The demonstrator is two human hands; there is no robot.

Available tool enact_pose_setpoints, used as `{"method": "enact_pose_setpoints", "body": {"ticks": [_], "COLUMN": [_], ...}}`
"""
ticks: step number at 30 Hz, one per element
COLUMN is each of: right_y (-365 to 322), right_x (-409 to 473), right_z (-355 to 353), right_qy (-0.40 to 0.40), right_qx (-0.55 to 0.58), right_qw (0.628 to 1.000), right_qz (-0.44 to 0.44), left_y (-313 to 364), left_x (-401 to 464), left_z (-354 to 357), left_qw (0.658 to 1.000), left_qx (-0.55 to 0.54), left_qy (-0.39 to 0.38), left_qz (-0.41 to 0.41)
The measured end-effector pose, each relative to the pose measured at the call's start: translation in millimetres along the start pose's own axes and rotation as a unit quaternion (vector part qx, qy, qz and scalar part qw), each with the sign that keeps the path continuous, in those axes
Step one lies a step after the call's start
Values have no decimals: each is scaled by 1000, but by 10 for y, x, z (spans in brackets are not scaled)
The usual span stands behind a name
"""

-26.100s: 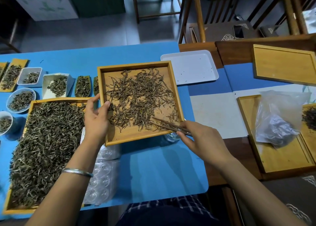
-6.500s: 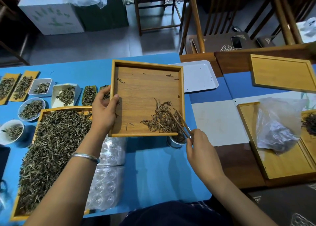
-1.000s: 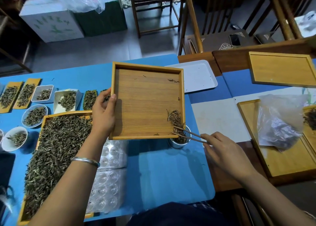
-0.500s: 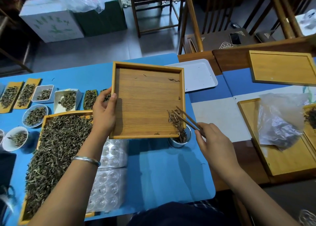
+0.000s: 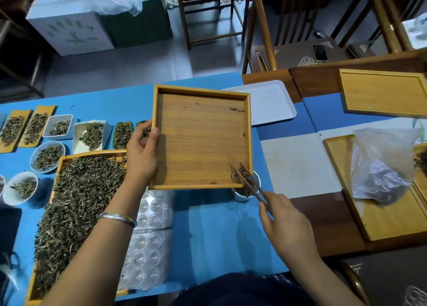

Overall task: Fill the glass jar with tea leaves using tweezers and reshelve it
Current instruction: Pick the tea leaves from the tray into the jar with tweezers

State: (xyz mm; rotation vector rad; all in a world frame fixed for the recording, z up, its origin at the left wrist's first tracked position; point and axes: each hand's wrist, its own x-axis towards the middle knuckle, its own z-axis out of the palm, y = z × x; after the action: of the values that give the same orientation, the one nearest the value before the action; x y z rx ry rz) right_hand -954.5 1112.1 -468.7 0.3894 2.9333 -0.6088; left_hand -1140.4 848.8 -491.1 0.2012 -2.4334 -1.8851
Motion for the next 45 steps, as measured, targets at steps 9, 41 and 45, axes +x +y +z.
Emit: {"method": "enact_pose_setpoints", "body": {"ticks": [9,41,45], "right_y": [-12,255,389], "right_x": [-109,774,648], "right_z": [-125,-536,-516], "right_qy": [41,-15,-63], "right_qx": [77,-163,-196], "right_qw": [996,940,946], "right_qz": [23,-298,-250], "left_y": [33,59,39], "left_x": [62,56,67], "left_z": [-21,-9,-4], "left_qw": [1000,1000,1000], "left_qx": [-3,1,0], "left_qy": [-3,5,4], "left_qz": [8,6,0]}}
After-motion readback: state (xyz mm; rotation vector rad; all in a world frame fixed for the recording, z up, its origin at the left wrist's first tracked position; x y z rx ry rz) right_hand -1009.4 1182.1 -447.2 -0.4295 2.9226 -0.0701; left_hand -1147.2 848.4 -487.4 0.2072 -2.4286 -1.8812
